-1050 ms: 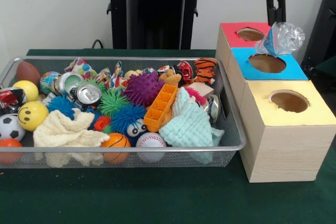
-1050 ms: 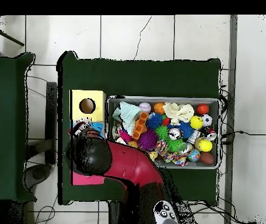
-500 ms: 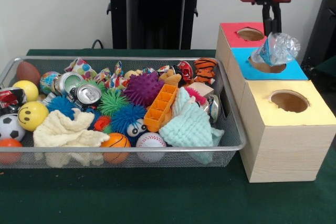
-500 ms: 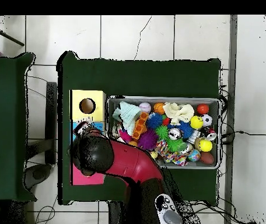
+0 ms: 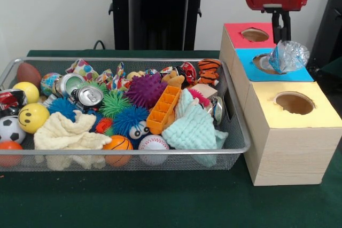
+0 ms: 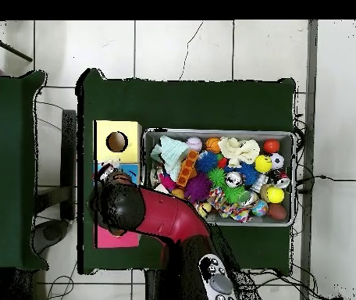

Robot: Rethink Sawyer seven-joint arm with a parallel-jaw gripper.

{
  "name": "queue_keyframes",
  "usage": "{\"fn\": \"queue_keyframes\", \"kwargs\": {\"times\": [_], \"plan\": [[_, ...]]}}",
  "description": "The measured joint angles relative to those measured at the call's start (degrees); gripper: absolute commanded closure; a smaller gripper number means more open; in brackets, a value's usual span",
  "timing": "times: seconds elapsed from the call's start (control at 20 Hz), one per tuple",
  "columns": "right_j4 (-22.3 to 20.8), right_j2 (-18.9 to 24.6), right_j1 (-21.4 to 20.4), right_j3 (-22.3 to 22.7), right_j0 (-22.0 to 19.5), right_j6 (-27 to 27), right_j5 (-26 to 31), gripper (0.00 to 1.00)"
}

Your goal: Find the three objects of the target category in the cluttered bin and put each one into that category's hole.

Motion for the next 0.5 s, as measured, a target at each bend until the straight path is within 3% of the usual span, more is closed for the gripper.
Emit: {"fn": "queue_keyframes", "kwargs": {"times": [0.5], "plan": [[0.00,0.65,-0.02,0.53,-0.52,0.00,0.00,1.00]]}}
